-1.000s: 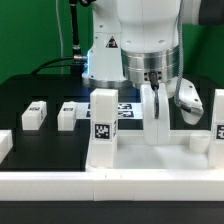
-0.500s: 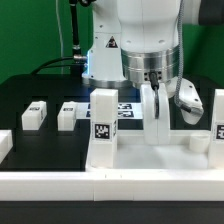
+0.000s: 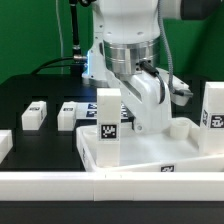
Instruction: Assemble desk
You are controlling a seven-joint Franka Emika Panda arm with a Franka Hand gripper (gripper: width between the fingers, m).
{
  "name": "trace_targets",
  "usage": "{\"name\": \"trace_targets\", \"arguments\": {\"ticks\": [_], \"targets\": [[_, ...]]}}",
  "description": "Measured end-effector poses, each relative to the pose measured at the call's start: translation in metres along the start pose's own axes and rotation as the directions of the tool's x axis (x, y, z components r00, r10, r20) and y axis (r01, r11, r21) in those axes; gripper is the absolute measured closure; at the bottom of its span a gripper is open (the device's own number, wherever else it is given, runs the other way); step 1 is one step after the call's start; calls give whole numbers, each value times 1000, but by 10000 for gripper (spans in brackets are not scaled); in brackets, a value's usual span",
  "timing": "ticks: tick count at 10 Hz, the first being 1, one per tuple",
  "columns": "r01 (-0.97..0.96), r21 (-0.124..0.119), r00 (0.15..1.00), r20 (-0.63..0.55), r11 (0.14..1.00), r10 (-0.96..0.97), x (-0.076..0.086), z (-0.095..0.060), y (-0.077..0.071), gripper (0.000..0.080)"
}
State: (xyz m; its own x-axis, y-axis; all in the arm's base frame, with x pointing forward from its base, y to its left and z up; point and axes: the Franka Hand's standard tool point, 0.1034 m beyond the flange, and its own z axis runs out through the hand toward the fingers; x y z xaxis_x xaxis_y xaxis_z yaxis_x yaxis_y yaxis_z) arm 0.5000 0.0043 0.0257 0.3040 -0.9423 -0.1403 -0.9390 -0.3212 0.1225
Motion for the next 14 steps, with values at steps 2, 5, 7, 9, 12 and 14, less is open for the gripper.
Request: {"name": "trace_targets", "arguments": {"ticks": [2, 5, 7, 9, 12, 14], "targets": [[110, -9, 994, -4, 994, -110, 8, 2, 8, 724], [463, -54, 886, 1, 885, -464, 31, -2, 19, 722], [677, -33, 735, -25, 735, -678, 44, -17, 2, 740], [753, -42, 656, -22, 657, -754, 45, -16, 4, 748], [868, -48, 495, -12, 495, -869, 47, -16, 5, 771], [869, -48, 493, -12, 493, -870, 47, -16, 5, 694]]}}
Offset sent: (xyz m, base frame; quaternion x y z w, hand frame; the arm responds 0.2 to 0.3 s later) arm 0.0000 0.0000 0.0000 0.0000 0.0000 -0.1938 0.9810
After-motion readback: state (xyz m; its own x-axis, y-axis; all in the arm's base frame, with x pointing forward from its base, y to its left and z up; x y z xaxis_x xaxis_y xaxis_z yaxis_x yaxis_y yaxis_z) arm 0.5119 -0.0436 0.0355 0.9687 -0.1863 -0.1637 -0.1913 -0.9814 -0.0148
